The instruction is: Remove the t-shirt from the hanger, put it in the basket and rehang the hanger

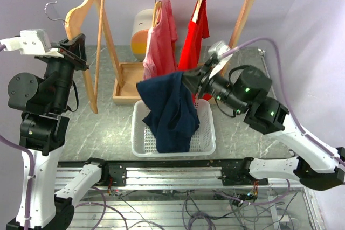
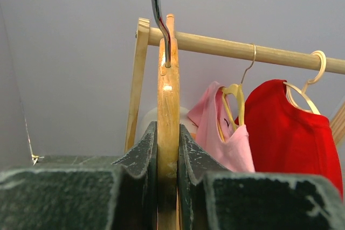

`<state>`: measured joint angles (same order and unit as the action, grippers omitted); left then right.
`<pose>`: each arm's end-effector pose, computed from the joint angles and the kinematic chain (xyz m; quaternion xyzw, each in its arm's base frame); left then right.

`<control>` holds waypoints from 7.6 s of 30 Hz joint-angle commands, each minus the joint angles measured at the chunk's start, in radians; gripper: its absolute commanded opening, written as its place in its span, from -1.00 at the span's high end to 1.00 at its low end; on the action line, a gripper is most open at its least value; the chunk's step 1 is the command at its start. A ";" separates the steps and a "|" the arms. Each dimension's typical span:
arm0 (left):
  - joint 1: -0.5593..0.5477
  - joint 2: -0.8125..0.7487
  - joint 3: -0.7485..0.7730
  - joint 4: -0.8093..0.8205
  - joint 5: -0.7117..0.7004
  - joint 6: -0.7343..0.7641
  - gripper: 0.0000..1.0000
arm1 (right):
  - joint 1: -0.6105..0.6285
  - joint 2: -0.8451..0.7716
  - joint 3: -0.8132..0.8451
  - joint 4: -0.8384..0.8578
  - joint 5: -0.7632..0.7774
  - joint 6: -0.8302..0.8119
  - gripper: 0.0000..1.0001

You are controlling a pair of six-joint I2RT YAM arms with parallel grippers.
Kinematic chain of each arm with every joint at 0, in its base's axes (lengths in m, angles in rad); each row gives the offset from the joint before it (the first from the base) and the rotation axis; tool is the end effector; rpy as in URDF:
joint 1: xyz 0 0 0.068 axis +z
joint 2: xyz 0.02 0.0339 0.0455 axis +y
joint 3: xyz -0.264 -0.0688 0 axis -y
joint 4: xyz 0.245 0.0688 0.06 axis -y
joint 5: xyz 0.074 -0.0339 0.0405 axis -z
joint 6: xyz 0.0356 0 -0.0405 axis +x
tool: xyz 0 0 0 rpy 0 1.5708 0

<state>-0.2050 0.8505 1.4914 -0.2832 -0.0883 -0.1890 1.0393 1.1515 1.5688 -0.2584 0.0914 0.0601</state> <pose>0.1073 -0.0191 0.5448 -0.0317 0.5698 -0.1360 0.8099 0.1144 0.1882 0.5261 -0.2741 0.5883 0.3719 0.6637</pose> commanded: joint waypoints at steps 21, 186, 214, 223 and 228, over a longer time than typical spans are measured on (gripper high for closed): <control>0.001 -0.029 0.050 -0.087 0.167 0.065 0.86 | 0.001 -0.059 -0.363 -0.505 0.140 0.392 -0.21; -0.212 0.827 0.496 0.152 0.163 0.034 0.86 | 0.001 -0.119 -0.206 -0.256 0.211 0.394 -0.24; -0.216 0.421 0.213 -0.018 0.166 0.091 0.86 | 0.002 0.096 0.095 -0.238 0.171 0.231 -0.26; -0.221 0.245 0.182 -0.146 0.150 0.044 0.86 | 0.001 0.377 0.401 -0.192 0.240 0.140 -0.46; -0.221 0.194 0.152 -0.159 0.166 0.015 0.86 | -0.005 0.469 0.466 -0.136 0.289 0.133 -0.42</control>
<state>-0.4183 1.0679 1.6684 -0.4465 0.0650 -0.1390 1.0389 1.5681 1.9858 -0.4473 0.3233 0.2234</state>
